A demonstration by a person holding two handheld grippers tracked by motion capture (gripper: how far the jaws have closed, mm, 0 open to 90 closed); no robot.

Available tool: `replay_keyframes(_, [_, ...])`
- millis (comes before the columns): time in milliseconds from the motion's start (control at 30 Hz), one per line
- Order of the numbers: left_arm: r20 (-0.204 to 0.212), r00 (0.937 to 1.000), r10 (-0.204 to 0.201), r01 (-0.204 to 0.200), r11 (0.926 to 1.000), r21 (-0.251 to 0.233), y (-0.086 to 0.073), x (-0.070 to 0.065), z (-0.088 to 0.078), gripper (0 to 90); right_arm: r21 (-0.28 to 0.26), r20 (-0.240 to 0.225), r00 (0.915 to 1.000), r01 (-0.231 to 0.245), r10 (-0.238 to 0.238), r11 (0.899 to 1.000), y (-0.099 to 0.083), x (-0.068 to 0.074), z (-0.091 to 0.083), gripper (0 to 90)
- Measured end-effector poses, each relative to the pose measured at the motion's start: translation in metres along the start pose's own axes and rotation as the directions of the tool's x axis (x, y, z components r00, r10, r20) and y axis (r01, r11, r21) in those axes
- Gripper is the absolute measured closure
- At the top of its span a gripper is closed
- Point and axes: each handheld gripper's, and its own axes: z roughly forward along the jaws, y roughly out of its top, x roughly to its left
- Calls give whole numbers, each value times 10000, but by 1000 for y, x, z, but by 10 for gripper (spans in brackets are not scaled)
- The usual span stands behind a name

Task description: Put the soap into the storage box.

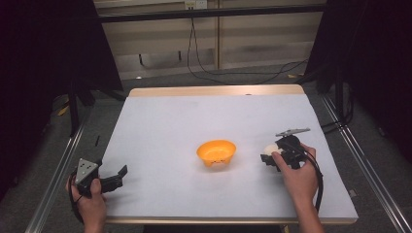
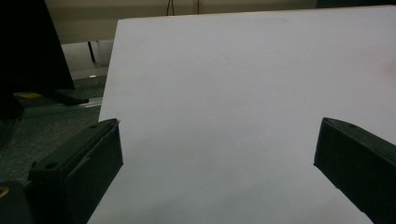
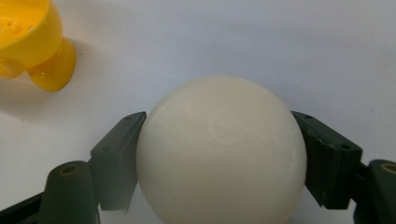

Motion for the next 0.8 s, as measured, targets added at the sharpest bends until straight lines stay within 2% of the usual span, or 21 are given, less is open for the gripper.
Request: replay_keyframes(800, [63, 10000, -32, 32, 10000, -13, 0, 0, 0, 10, -184, -331, 9987, 375, -381, 9991, 20, 15, -4, 239])
